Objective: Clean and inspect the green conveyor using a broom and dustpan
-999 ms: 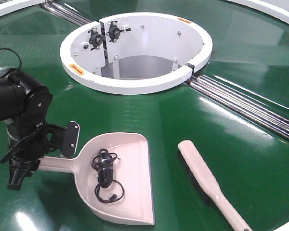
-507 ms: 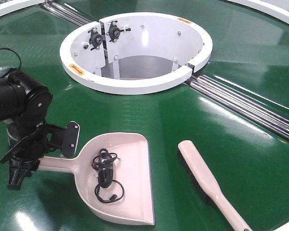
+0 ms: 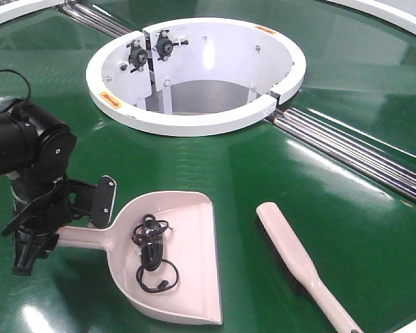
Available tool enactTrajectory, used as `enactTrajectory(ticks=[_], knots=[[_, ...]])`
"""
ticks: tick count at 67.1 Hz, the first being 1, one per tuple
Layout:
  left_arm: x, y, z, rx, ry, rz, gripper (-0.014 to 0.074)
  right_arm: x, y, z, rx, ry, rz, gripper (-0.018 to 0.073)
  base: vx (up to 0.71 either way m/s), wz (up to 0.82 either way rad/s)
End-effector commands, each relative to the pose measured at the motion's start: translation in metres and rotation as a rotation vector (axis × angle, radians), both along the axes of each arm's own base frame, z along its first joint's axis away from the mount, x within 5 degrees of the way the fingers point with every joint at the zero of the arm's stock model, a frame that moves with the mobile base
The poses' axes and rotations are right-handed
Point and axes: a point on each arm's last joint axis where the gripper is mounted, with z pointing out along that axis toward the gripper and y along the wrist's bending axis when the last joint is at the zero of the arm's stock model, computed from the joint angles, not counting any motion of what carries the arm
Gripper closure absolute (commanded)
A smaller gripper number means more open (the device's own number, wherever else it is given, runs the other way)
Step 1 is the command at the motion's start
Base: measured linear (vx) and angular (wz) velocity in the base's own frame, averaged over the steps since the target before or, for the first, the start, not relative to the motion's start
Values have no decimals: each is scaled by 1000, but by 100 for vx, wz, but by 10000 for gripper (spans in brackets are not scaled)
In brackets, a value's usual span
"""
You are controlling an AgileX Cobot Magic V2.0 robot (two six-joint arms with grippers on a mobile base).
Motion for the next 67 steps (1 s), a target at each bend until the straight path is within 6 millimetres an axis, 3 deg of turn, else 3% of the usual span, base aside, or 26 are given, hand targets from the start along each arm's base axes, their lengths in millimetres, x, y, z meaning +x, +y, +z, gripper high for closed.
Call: enactTrajectory(ticks=[1,7,14,34,52,67], knots=[[-3,-3,17,-30,-28,24,111,0,-3,13,20,-79,-29,569,0,0],[-3,-3,17,-32,-36,48,9,0,-3,13,20,-79,-29,569,0,0],[-4,-3,19,-34,-52,91,-52,0,-3,13,20,-79,-29,569,0,0],[-16,7,56,-52,-206,162,18,0,-3,13,20,-78,-29,569,0,0],[-48,21,110,-149,-384,199,220,0,-2,13,19,-76,-28,569,0,0],[-81,34,158,-363,-652,426,582,-1,-2,12,19,-62,-20,564,0,0]])
